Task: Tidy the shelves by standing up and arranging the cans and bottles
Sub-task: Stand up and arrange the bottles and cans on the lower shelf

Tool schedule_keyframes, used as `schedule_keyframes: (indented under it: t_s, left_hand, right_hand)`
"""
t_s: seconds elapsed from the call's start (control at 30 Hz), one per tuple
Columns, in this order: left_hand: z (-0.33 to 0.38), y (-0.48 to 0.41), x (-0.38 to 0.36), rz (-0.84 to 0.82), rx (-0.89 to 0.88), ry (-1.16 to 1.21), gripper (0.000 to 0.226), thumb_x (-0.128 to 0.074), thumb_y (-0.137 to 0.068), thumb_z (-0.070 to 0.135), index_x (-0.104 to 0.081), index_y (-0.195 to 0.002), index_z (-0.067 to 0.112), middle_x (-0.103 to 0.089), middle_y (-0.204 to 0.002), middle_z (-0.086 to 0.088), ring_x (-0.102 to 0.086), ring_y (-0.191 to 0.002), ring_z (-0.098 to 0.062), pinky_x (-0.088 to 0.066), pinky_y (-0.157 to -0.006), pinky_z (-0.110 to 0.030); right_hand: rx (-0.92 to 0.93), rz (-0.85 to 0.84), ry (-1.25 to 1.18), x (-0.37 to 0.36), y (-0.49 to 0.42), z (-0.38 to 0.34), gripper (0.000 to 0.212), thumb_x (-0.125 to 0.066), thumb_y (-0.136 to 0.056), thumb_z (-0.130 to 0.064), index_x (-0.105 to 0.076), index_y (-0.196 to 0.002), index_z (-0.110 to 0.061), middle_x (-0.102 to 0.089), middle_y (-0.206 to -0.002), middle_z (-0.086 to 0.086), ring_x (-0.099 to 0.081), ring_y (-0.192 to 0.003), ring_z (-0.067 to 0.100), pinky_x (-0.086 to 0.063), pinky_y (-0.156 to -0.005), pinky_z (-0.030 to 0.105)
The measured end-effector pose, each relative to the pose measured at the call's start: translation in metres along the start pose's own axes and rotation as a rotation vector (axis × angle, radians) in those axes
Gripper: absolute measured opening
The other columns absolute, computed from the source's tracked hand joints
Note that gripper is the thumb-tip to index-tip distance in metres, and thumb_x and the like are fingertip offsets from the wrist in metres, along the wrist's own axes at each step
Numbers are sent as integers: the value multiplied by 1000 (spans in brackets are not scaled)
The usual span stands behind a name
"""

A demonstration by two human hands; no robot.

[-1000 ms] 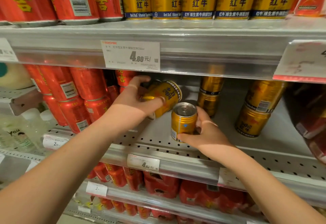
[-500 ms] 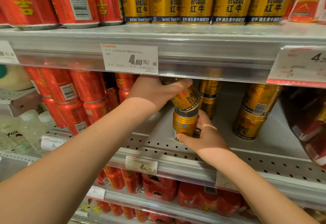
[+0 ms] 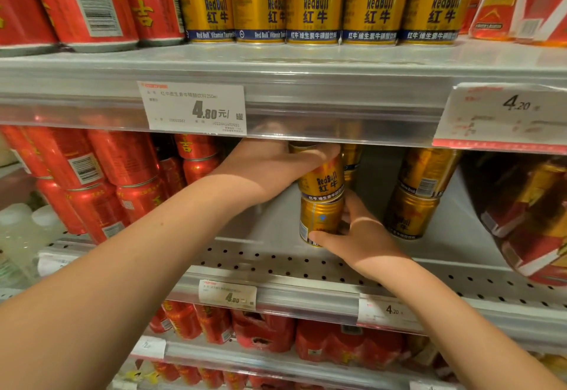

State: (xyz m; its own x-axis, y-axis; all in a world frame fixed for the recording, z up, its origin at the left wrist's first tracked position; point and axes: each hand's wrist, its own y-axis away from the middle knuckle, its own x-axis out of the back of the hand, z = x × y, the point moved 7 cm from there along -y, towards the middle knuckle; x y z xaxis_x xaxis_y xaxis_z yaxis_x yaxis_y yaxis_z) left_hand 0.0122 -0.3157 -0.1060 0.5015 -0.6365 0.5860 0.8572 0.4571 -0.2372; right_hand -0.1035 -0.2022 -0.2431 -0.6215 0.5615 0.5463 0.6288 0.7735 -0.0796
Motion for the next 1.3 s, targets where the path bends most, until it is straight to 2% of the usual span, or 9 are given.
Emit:
schedule_keyframes:
  t_s: [0.13,0.3,0.4,0.57,0.7,0.8,1.0,1.2,1.3]
  left_hand:
    - [-2,-3,-14,-50,46,15,48,-73,-80,65,-65,-124,46,-69,-119,23,-64,-110,1,-51,-101,-32]
    - [-3,-7,-25,-27,78,-26,30,-71,-80,68,-67,-100,46,-69,-91,29,-59,-82,20,-44,-70,-9]
    - [-9,-15,-23,-17,138,-94,38,-69,-75,76,-60,-82,40,-64,-72,24,-61,-67,8,-37,-55,-8]
    - [-14,-20,-28,-109,120,8,36,-71,-72,77,-59,-91,49,-63,-80,36,-61,-80,15,-40,-57,-4]
    - [-32,-35,-26,-4,170,-93,20,-55,-102,41,-63,-118,33,-66,-126,8,-59,-120,-16,-41,-80,-16]
    - [-56,-46,-18,206,176,-47,16,-46,-106,29,-60,-98,29,-63,-108,1,-60,-106,-20,-39,-89,-24]
    - [-100,-61,-67,-76,126,-114,40,-42,-108,33,-50,-147,31,-39,-154,-5,-35,-144,-24,-24,-123,-41]
    - [-106,-56,-58,147,48,16,23,-46,-106,34,-64,-119,27,-57,-120,2,-60,-102,-11,-47,-80,-14]
    - [-102,-47,-46,292,36,-57,17,-53,-102,40,-57,-107,25,-56,-99,7,-61,-94,-15,-49,-77,-25]
  right_hand:
    - [-3,-1,-16,1,-1,3,75,-83,-74,-38,-30,-121,-64,-55,-113,-30,-60,-114,8,-48,-102,39]
    - [-21,10,-8,2,0,6,73,-80,-69,-48,-26,-108,-78,-51,-105,-41,-57,-103,-4,-47,-99,33]
    - [-38,-4,-21,4,1,6,76,-81,-69,-48,-24,-96,-90,-49,-99,-50,-52,-96,-15,-45,-93,27]
    - [-42,1,-21,8,5,6,72,-80,-65,-52,-26,-97,-89,-51,-96,-51,-55,-95,-14,-46,-88,23]
    - [-32,32,-8,12,7,5,75,-82,-77,-40,-32,-127,-63,-53,-116,-31,-59,-113,6,-49,-101,36]
    - [-44,69,-3,17,11,6,80,-81,-80,-38,-31,-141,-49,-52,-118,-26,-58,-115,9,-47,-98,32]
    - [-78,166,26,29,19,12,84,-80,-83,-37,-29,-150,-38,-53,-141,-11,-56,-125,20,-47,-100,35]
    - [-118,181,17,30,19,19,87,-79,-82,-40,-27,-151,-39,-50,-147,-10,-53,-130,20,-46,-106,39]
    - [-153,209,28,32,19,23,93,-81,-79,-44,-24,-153,-40,-49,-148,-10,-52,-131,19,-45,-107,39]
